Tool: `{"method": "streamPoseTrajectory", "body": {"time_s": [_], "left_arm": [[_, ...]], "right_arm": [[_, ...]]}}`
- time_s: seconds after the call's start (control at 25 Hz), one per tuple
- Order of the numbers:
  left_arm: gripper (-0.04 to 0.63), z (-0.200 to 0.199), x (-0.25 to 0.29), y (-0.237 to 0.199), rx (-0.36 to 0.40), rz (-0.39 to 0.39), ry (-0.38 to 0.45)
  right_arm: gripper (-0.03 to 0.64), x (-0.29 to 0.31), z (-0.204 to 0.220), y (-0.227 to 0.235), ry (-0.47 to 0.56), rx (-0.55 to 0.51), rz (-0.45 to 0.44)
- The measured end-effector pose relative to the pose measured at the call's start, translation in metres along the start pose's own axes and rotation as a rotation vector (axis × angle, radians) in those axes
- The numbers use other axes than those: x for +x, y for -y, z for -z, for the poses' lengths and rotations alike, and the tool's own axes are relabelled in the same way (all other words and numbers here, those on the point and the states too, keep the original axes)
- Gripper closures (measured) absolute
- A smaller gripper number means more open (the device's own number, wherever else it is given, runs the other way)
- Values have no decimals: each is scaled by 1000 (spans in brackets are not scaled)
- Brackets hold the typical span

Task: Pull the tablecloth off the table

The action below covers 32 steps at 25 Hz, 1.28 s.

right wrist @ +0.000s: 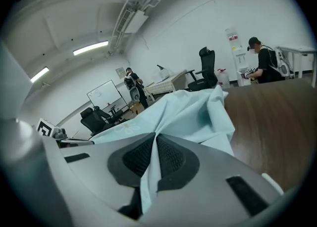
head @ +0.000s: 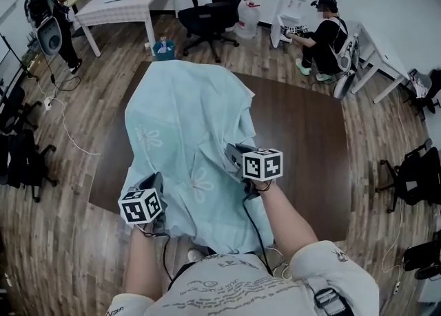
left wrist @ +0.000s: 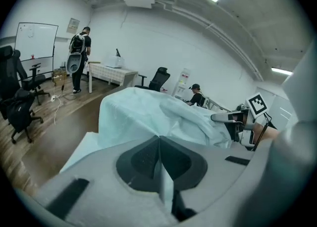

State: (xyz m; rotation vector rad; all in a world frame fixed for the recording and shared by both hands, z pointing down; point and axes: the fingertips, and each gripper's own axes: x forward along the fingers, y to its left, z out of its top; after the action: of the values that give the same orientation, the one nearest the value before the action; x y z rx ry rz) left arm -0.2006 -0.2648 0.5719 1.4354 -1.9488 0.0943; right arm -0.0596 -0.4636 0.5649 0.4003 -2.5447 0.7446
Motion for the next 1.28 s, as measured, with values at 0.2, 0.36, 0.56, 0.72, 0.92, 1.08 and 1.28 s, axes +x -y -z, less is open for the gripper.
{"method": "streamPoseTrajectory", "body": {"time_s": [0.2, 0.36, 0.56, 0.72, 0.92, 1.08, 1.28], "left_arm": [[588, -37, -25, 36, 100, 77, 93], [586, -65, -47, 59, 170, 112, 178], [586, -102, -78, 81, 241, 116, 303], [586, -126, -98, 94, 317, 99, 385], [586, -151, -126, 115, 396, 84, 476], [586, -163, -135, 128, 446, 74, 510], [586, -158, -129, 127, 433, 64, 482]], "right_arm": [[601, -30, -22, -54, 120, -71, -15], [601, -57, -46, -94, 235, -153, -25], [601, -90, -78, -128, 381, -252, 1], [601, -117, -100, -145, 485, -278, 37], [601, -156, -123, -162, 606, -301, 77], [601, -172, -132, -163, 640, -307, 106], [601, -173, -123, -154, 617, -287, 128]]}}
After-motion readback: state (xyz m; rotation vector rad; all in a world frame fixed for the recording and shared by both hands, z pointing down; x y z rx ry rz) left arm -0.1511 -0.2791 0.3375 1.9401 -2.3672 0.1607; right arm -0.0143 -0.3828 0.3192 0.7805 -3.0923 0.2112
